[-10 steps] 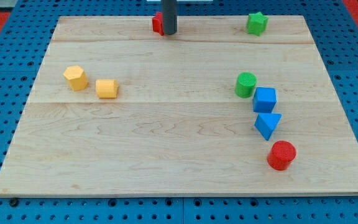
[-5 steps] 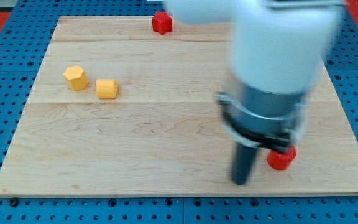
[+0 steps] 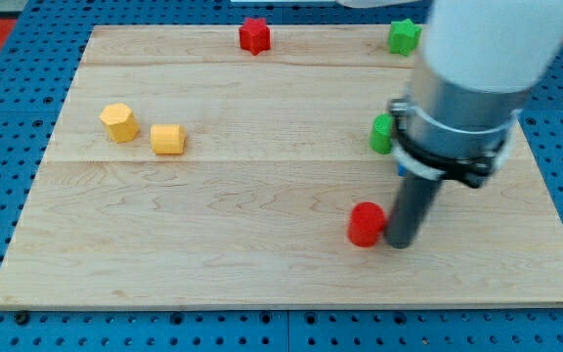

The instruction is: Slide the red circle into the bottom side of the red star

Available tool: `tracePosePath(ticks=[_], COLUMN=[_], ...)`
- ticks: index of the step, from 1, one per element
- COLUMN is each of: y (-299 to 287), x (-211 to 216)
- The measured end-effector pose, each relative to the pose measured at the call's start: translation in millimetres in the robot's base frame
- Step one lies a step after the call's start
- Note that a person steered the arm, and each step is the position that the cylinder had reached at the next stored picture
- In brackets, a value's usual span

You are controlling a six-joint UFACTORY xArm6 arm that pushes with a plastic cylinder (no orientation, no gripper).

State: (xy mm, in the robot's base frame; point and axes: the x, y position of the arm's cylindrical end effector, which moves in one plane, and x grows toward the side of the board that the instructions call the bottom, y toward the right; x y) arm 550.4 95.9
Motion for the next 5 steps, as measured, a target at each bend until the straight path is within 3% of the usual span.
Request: tracePosePath(ticks=[2,3,5], y=[-75.9,-80.8,-121.9], x=[-38.5,-20.1,-107.3])
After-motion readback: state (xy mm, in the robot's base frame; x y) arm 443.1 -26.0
